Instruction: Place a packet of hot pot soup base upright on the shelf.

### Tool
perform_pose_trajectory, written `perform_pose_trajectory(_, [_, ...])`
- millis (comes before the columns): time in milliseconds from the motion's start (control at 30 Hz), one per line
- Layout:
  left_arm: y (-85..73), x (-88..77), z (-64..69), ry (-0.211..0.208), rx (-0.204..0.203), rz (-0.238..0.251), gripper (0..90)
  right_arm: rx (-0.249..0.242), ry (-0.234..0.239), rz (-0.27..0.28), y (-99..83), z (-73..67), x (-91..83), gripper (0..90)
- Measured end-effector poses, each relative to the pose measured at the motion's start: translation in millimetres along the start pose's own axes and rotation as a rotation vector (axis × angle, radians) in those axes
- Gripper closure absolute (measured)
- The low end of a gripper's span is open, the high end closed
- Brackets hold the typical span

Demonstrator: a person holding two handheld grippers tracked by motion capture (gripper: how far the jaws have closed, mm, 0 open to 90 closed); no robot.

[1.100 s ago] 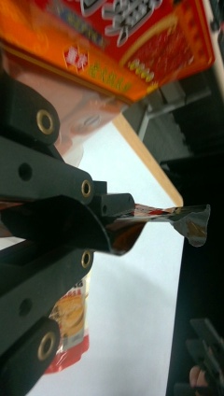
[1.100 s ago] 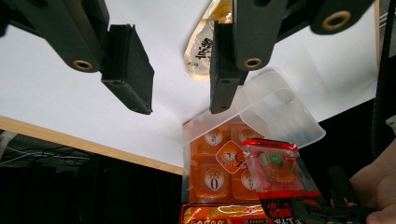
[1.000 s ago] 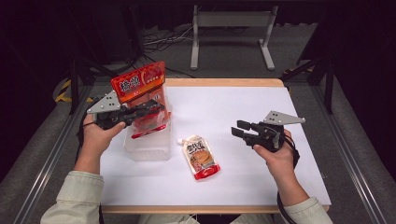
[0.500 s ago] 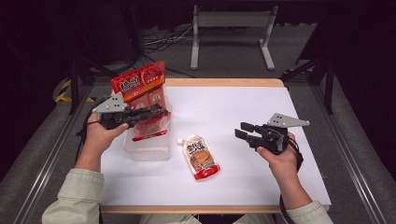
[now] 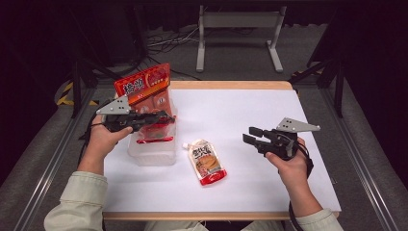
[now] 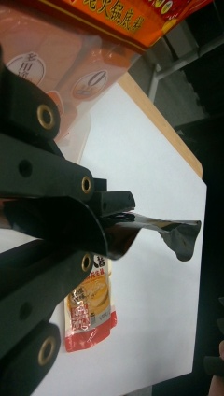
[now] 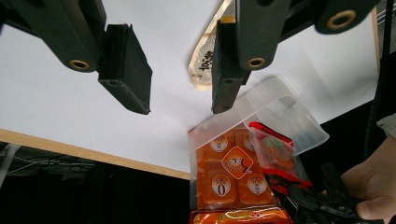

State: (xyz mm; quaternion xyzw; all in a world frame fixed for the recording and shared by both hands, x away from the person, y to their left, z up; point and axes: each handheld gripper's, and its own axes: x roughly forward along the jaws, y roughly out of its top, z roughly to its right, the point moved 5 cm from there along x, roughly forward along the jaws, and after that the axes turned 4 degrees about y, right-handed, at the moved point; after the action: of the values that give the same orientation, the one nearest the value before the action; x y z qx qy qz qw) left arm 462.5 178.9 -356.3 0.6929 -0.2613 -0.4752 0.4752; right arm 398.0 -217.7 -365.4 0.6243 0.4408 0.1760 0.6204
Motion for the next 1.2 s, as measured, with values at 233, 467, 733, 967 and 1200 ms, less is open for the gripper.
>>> perform_pose_trajectory(233, [-6.1,5.3,-0.6,0.004,-0.019,-0.034,86.3,0.002,0.001,0.003,0.1,0.3,-0.1,58.2])
perform_pose_trajectory(467, [-11.6,5.8,-1.8,0.003,-0.042,-0.048,86.1,0.003,0.003,0.001,0.2,0.3,0.8,57.5])
perform_pose_trajectory(733, [-20.6,8.5,-3.5,0.013,-0.054,-0.090,85.3,0.007,0.006,0.003,0.4,0.1,1.9,56.8])
perform_pose_trajectory(967, [-24.3,5.6,-5.6,0.045,-0.065,-0.114,85.1,0.009,0.017,0.000,0.5,0.1,5.1,56.4])
perform_pose_trajectory(1200, [-32.0,4.3,-11.7,0.095,-0.116,-0.143,82.5,0.008,0.027,-0.001,2.0,-0.8,8.0,55.7])
